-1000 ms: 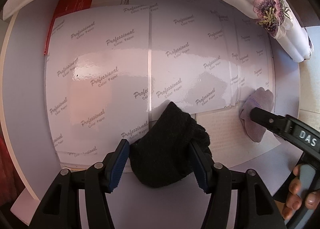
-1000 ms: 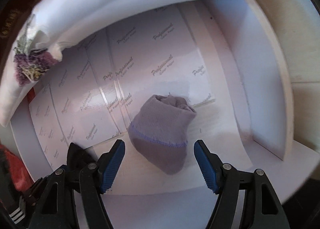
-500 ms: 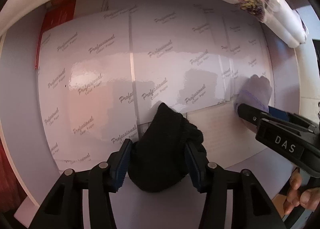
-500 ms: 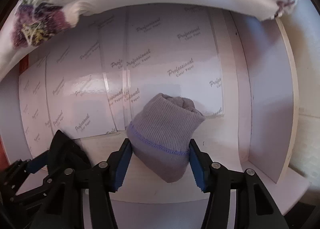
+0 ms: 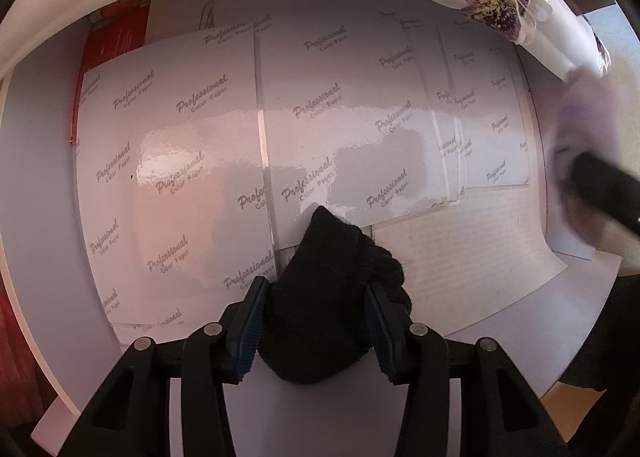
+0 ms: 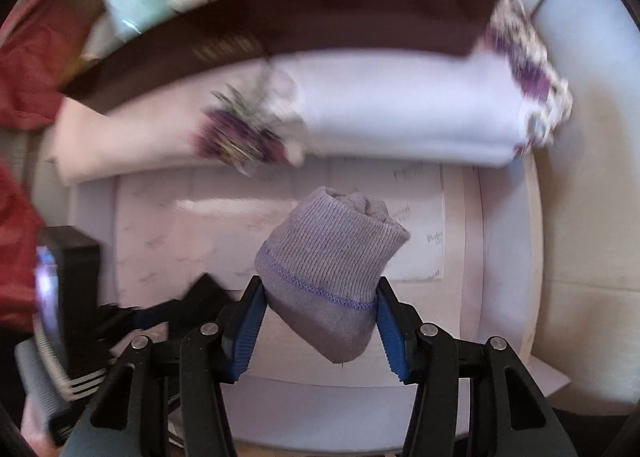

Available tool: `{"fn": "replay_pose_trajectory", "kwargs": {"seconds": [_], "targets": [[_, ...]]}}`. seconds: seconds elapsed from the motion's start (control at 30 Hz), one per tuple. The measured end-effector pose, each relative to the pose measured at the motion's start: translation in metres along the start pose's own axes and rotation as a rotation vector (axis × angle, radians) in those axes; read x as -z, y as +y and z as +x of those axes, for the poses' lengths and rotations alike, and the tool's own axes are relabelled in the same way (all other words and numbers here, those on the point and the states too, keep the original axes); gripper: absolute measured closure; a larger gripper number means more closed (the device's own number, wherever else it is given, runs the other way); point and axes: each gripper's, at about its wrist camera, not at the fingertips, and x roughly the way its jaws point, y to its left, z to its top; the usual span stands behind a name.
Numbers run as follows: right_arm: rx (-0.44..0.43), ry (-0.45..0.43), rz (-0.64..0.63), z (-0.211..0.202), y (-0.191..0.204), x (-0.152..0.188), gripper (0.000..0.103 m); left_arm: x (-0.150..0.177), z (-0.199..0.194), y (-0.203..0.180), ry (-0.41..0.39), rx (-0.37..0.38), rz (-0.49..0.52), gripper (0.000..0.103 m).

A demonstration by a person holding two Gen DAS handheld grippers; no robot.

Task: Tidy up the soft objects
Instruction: 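Carry the lavender sock up into the gold-lined tray with the right tool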

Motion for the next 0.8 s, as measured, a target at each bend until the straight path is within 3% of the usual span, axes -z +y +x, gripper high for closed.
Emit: {"fn": "replay_pose_trajectory", "kwargs": {"seconds": [0.27, 0.53, 0.7, 0.8], "targets": [[-0.107, -0.152, -0.048, -0.071, 0.020, -0.011, 0.049, -0.002, -0.002, -0.004, 0.000, -0.009, 0.007, 0.055], [-0.112, -0.285, -0.102, -0.124, 0.038, -0.050, 0.049, -0.002, -0.004, -0.016, -0.030, -0.068, 0.060, 0.058], [-0.088, -0.329, -0.113, -0.124, 0.039, -0.098, 0.049, -0.007, -0.016, -0.021, -0.083, -0.082, 0.075, 0.068], [-0.069, -0.327, -0.103, -0.117, 0.042, -0.123, 0.049, -0.006, -0.011, -0.022, -0.059, -0.079, 0.072, 0.069]]}}
